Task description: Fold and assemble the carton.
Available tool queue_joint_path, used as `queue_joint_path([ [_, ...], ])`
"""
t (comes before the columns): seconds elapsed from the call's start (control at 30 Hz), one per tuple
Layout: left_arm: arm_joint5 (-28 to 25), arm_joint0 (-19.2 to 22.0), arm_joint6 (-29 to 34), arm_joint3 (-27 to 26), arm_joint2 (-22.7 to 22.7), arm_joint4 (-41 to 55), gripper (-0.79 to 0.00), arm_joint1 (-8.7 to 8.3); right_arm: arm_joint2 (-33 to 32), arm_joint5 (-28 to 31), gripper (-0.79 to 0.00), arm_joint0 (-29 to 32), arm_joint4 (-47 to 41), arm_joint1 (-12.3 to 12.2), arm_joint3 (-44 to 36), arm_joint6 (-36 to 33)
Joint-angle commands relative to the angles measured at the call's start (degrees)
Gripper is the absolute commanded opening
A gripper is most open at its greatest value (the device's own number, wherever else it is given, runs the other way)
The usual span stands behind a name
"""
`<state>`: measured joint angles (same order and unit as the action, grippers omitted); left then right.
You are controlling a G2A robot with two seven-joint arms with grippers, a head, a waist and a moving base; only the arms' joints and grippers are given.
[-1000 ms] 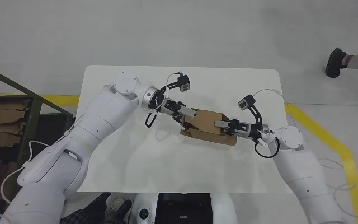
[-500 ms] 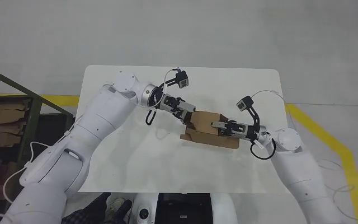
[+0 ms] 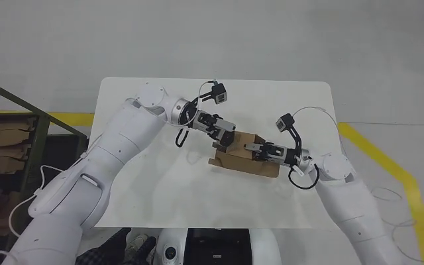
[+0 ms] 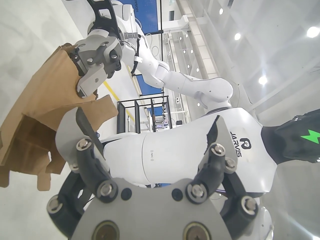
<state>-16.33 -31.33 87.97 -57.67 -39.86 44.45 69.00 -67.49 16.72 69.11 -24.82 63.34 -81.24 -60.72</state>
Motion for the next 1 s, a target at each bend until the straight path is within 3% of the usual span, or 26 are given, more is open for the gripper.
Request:
queue_joint_path([
  [0.0,-0.15,0.13,-0.16,0.34,0.14,-0.49,0.000,0.23,0.03,-0.53,-0.785,0.22,0.07,-0.01,-0.66,0.58],
  [0.47,0.04,1.00,0.03,1.46,0.45,-1.35,0.000,1.46,0.30,-2.11,-0.785,0.97,-0.36,-0.07,-2.86,1.35],
  [0.97,0.04,-1.46,0.03,2.65,-3.11,-1.29,0.000,0.36,-3.52,-1.55,-0.785,1.71,-3.60,-0.68,-2.37,1.03],
])
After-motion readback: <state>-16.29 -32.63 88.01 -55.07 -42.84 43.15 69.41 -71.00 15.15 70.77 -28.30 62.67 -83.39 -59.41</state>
